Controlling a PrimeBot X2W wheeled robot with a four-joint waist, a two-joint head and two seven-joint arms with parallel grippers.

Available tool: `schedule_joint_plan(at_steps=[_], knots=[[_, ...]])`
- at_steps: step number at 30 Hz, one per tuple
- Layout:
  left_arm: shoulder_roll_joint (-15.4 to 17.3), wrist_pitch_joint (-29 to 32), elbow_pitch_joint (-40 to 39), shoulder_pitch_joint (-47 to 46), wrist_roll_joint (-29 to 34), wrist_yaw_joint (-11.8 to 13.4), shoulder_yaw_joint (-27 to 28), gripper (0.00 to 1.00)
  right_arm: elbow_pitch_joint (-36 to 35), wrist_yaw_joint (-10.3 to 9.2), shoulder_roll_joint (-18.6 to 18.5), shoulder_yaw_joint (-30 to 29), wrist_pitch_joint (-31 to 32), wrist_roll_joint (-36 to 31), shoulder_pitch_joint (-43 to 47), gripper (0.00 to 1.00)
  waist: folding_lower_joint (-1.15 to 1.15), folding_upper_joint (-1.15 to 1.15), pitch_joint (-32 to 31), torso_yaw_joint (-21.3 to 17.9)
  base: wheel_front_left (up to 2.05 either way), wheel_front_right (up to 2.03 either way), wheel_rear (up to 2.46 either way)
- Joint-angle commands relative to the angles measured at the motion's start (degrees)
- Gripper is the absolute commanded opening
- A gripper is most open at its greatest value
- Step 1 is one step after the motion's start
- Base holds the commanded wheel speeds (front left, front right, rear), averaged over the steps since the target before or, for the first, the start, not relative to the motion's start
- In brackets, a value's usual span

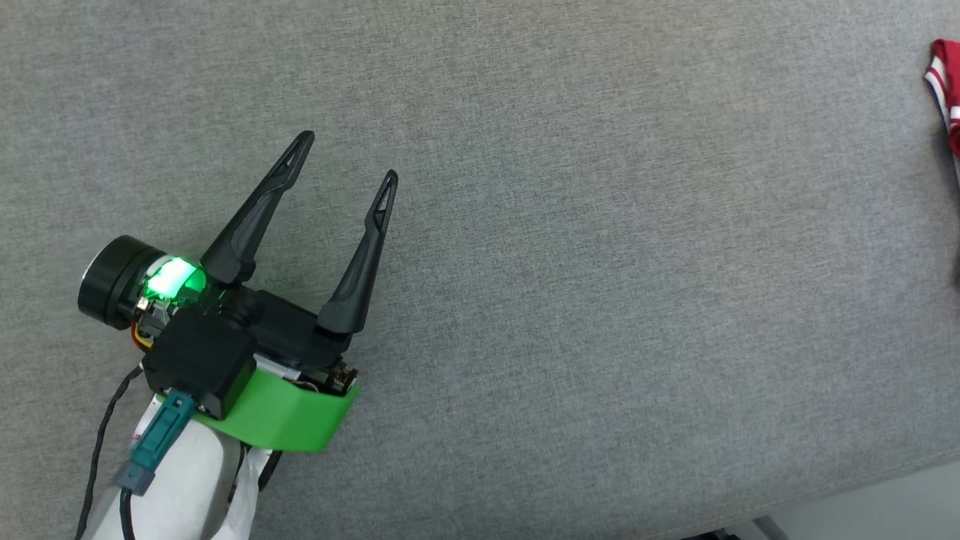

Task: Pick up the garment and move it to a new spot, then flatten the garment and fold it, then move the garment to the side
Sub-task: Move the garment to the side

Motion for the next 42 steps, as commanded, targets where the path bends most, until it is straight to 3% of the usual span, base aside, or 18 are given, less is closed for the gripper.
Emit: schedule_joint_plan(at_steps=[1, 11, 16, 20, 21, 24, 32, 36, 42], knots=[[0.11, -0.31, 0.3, -0.82, 0.14, 0.35, 0.01, 1.0, 1.06, -0.1, 0.3, -0.26, -1.2, -1.39, -1.17, 1.0, -0.01, 0.68, -0.49, 0.69, 0.0, 0.0, 0.0], [-2.49, -3.42, 6.81, 0.82, -1.73, 1.05, -0.54, 1.0, 2.42, -0.1, 2.61, 0.38, -7.11, -5.21, -4.01, 1.0, -0.01, 0.68, -9.79, 1.97, 0.0, 0.0, 0.0], [-4.18, -4.25, 10.93, 2.86, -3.02, 1.67, 0.38, 1.0, -1.45, -0.1, 3.83, 2.67, -8.73, -3.34, -3.31, 1.0, -0.01, 0.68, -16.06, 3.56, 0.0, 0.0, 0.0], [-5.49, -4.42, 13.11, 4.8, -3.92, 2.09, 1.99, 1.0, -6.3, -0.1, 6.04, 4.11, -9.36, 1.83, -0.72, 1.0, -0.01, 0.68, -20.62, 5.19, 0.0, 0.0, 0.0], [-6.63, -4.44, 14.05, 6.66, -4.15, 2.23, 3.5, 1.0, -11.64, -0.1, 8.14, 4.41, -9.66, 6.48, 2.53, 1.0, -0.01, 0.68, -23.83, 6.75, 0.0, 0.0, 0.0], [-7.81, -4.45, 15.16, 8.61, -4.24, 2.49, 5.51, 1.0, -18.03, -0.1, 10.88, 4.22, -9.2, 10.77, 6.73, 1.0, -0.01, 0.68, -26.73, 8.34, 0.0, 0.0, 0.0], [-10.72, -4.46, 17.36, 12.81, -3.92, 2.4, 9.95, 1.0, -34.59, -0.1, 19.86, 2.86, -7.36, 16.25, 20.13, 1.0, -0.01, 0.68, -31.53, 11.65, 0.0, 0.0, 0.0], [-12.3, -4.46, 18.97, 14.21, -4.25, 2.0, 11.77, 1.0, -39.57, -0.1, 24.97, 3.88, -7.72, 17.03, 26.29, 1.0, -0.01, 0.68, -32.94, 12.6, 0.0, 0.0, 0.0], [-13.98, -4.46, 20.37, 15.84, -3.38, 1.28, 13.69, 1.0, -41.58, -0.1, 31.14, 4.98, -11.48, 17.34, 32.87, 1.0, -0.01, 0.68, -34.04, 13.52, 0.0, 0.0, 0.0]])
